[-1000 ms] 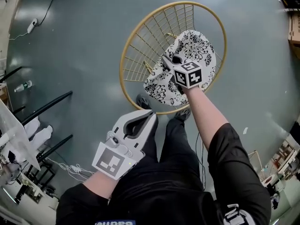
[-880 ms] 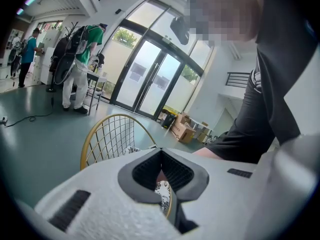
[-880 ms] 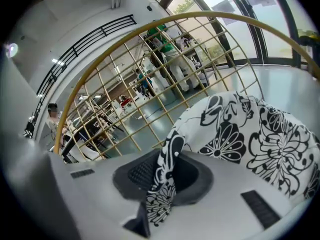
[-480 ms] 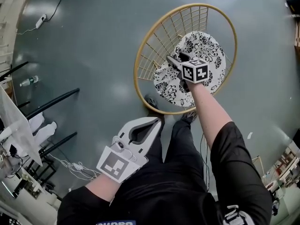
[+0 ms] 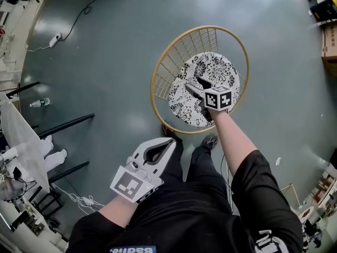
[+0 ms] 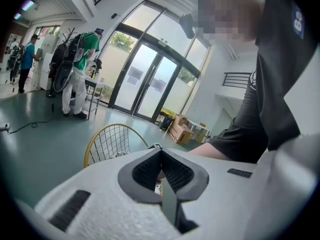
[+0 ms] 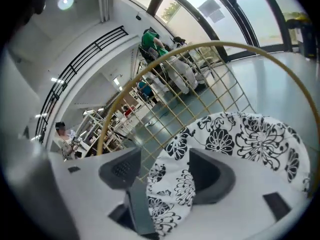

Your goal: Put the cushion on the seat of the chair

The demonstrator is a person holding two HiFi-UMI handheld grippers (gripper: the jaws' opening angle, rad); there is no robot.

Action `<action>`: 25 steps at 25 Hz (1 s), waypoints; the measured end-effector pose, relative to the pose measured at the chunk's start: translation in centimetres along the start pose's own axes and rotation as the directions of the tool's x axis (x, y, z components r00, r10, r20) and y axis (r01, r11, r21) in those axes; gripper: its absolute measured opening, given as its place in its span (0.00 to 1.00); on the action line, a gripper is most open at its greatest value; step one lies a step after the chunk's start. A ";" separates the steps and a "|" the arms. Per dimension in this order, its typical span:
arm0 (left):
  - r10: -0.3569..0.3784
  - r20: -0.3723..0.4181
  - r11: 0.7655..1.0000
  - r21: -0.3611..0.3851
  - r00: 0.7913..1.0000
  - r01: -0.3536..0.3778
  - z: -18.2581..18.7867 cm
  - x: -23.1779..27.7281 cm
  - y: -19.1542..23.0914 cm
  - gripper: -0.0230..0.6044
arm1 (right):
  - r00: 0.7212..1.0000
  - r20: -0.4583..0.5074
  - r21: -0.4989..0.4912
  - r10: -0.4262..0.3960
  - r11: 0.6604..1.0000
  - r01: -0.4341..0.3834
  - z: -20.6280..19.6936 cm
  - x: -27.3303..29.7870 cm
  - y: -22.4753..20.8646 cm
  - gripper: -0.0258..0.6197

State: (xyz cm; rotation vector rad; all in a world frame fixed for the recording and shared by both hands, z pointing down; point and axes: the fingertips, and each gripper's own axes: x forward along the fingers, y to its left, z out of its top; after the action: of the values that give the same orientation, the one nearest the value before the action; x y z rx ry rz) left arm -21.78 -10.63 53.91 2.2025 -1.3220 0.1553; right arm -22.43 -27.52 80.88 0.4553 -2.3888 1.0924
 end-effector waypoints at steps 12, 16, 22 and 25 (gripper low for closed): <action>-0.091 0.094 0.994 0.063 0.991 0.085 5.9 1.6 -10.2 0.06 | 0.980 0.166 -0.116 0.113 0.989 -0.095 3.7 -22.2 14.2 0.47; -0.136 0.122 0.984 0.135 0.983 0.119 8.4 2.6 -13.3 0.06 | 0.963 0.203 -0.274 0.176 0.955 -0.117 5.2 -28.5 19.3 0.46; -0.199 0.134 0.966 0.194 0.971 0.171 10.7 2.9 -17.4 0.06 | 0.920 0.341 -0.390 0.195 0.920 -0.051 7.7 -37.1 23.9 0.27; -0.236 0.139 0.954 0.220 0.962 0.202 12.0 3.4 -19.0 0.06 | 0.895 0.402 -0.410 0.191 0.912 -0.011 8.8 -40.3 24.9 0.17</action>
State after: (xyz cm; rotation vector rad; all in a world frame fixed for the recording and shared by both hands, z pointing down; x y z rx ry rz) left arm -6.15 -12.71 37.51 2.5669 -1.1773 0.0250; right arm -3.16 -14.62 38.63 0.4669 -2.9699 0.5447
